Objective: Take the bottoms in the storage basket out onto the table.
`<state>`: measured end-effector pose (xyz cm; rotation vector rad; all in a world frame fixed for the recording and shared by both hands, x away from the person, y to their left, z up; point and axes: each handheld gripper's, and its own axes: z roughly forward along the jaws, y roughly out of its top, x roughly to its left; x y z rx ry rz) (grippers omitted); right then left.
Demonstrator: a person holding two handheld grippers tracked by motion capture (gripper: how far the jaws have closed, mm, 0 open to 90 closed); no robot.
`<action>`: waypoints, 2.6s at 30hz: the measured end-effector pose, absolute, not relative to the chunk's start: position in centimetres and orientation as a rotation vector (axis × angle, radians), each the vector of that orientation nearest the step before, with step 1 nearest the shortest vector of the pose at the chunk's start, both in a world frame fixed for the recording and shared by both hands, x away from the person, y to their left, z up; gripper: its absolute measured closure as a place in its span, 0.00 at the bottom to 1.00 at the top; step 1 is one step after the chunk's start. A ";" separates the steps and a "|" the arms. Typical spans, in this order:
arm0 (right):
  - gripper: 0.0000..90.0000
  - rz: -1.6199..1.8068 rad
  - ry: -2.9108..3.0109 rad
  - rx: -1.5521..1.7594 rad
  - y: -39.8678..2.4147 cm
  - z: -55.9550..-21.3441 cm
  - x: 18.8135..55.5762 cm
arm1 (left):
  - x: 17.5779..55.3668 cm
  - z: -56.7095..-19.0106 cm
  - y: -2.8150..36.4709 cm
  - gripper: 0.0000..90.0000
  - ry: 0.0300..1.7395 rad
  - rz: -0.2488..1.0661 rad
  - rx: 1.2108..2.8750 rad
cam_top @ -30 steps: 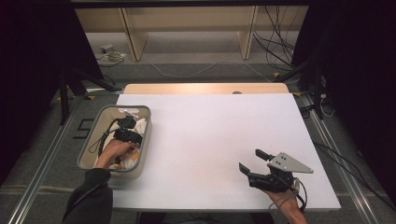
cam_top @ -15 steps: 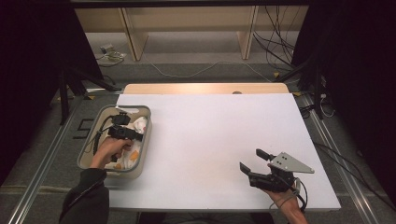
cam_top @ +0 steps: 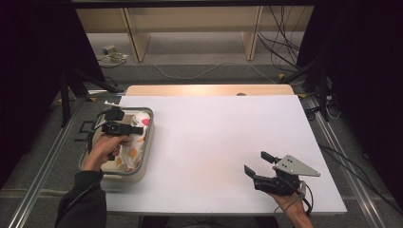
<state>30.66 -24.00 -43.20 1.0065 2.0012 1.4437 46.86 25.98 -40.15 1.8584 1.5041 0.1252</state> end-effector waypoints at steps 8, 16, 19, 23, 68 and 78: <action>0.26 1.444 2.001 1.006 -24.0 -43.2 30.6 | 46.4 -38.8 26.5 0.87 1.467 0.138 1.814; 0.26 1.444 1.999 1.008 -24.0 -43.2 30.6 | 45.9 -37.5 26.4 0.87 1.414 0.133 1.791; 0.26 1.445 1.999 1.008 -24.0 -43.2 30.6 | 45.8 -37.1 26.4 0.87 1.400 0.134 1.792; 0.26 1.444 1.999 1.008 -24.1 -43.2 30.6 | 45.4 -36.3 26.1 0.87 1.376 0.136 1.781; 0.26 1.449 2.000 1.008 -24.0 -43.2 30.6 | 43.0 -32.2 21.6 0.87 1.102 0.032 1.679; 0.26 1.450 2.000 1.009 -24.0 -43.2 30.6 | 42.9 -32.5 20.2 0.87 1.044 -0.006 1.689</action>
